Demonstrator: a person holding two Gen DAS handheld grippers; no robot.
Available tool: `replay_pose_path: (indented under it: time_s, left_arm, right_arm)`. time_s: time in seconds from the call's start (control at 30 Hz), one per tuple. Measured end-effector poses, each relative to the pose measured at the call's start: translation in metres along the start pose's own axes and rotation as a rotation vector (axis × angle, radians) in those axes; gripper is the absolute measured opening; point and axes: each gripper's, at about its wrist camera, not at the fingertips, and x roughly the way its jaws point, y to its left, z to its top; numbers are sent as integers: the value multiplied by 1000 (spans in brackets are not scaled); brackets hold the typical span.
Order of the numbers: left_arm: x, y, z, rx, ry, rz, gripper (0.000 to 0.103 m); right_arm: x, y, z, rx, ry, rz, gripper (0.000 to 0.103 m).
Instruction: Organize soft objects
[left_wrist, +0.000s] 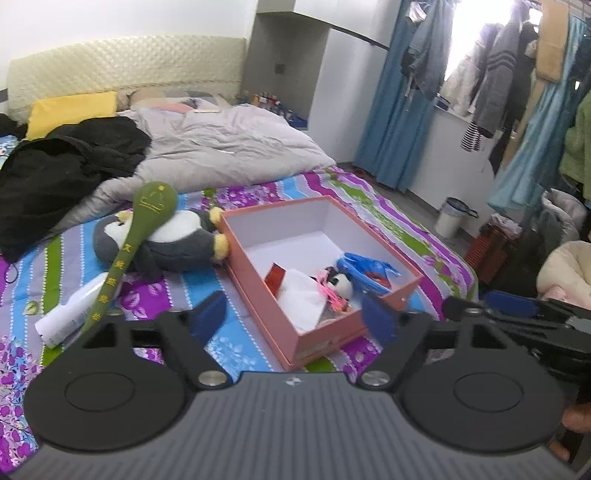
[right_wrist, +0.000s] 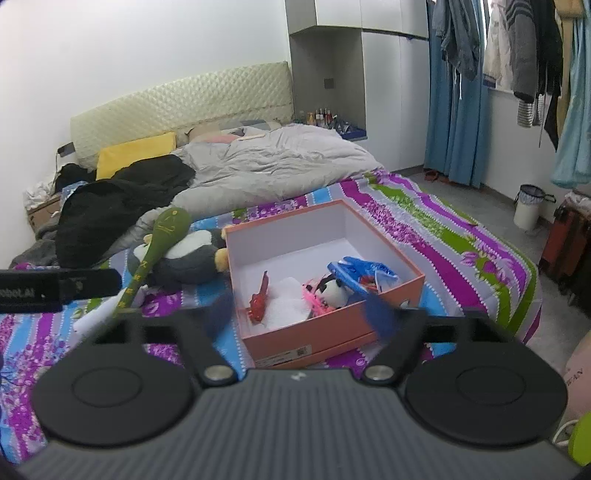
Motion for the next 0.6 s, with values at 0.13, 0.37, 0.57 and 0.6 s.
replay_pose_path:
  time_s: [0.13,0.37,0.57,0.6]
  left_arm:
    - [4,4,2,-10,0,6,99]
    - [12,5,3,-1,22,33,102]
    - [15,3,5,0,33,31,102]
    - [15,2,5,6,35,36,102]
  right_arm:
    - [1,-3,0,5,-9,-20,103]
    - [2,-9,-1,26,-4,-21,103]
    - [2,-10,-1,29,-4,-21,103]
    - [3,-10,-1,31,-2,-20,103]
